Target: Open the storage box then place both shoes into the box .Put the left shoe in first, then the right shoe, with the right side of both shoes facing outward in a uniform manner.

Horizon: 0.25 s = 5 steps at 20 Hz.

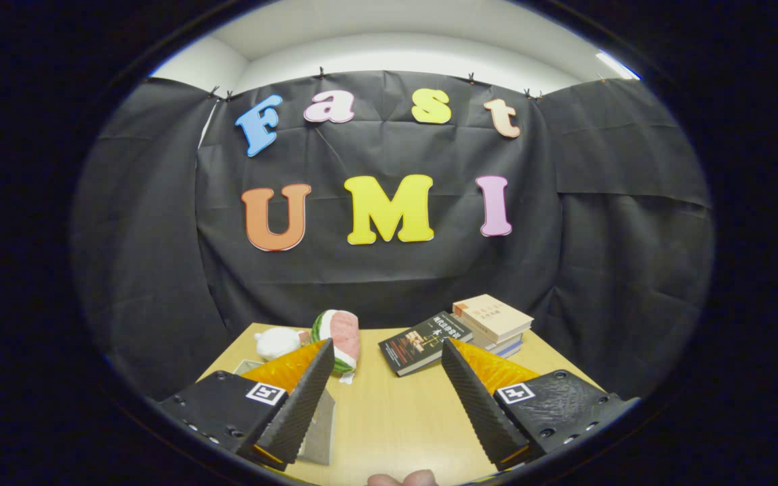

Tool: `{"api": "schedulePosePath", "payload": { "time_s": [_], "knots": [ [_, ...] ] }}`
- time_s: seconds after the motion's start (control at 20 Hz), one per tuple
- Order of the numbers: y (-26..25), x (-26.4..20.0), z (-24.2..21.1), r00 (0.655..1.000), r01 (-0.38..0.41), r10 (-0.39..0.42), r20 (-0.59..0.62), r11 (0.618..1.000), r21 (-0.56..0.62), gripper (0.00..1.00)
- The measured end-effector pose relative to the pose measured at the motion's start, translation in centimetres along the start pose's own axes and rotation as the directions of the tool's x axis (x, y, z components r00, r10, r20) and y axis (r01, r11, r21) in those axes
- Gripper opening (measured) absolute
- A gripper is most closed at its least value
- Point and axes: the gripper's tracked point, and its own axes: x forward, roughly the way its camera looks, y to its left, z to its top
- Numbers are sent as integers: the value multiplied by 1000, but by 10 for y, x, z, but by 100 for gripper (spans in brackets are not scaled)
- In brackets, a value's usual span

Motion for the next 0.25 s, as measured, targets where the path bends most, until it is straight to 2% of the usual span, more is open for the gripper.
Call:
{"api": "schedulePosePath", "payload": {
  "time_s": [0.25],
  "knots": [
    [5, 2, 3, 1000, -1, 1, 6, 1000, -6, 98]
  ]
}}
